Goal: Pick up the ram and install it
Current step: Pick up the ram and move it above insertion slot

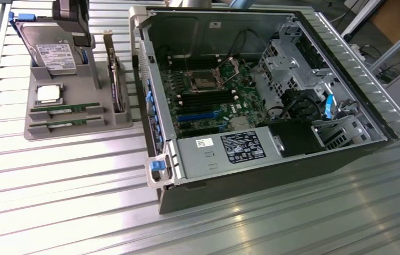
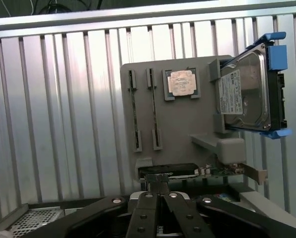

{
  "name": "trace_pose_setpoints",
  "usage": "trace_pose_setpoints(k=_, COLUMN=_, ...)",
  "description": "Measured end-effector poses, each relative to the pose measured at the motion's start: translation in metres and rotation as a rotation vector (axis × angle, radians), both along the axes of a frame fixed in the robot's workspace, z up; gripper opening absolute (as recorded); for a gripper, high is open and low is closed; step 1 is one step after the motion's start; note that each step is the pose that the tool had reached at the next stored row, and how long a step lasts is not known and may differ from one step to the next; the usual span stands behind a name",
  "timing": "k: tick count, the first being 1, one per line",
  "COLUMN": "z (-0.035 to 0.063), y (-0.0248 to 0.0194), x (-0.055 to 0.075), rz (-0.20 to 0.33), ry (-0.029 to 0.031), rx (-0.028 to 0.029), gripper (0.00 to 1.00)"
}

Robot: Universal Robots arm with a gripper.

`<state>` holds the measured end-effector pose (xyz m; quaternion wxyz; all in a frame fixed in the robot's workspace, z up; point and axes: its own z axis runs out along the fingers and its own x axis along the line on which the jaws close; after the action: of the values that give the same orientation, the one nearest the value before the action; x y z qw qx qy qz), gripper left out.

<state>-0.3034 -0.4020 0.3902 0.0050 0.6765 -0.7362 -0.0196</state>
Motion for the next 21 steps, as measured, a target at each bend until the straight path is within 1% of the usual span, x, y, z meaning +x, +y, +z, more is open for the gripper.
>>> trace_pose_setpoints(k=12, z=-0.0001, y=0.0000, x=0.0000, rz=0.079, ry=0.0000, rx=-0.0005, gripper=0.10)
trace_pose_setpoints(k=18, z=-0.0001, y=0.0000, x=0.0000, rz=0.131, ry=0.0000, rx=-0.0008, gripper=0.10)
trace_pose_setpoints(k=21, z=-0.0001, y=0.0000, x=0.0000, rz=0.136, ry=0.0000, rx=-0.0008, gripper=0.10)
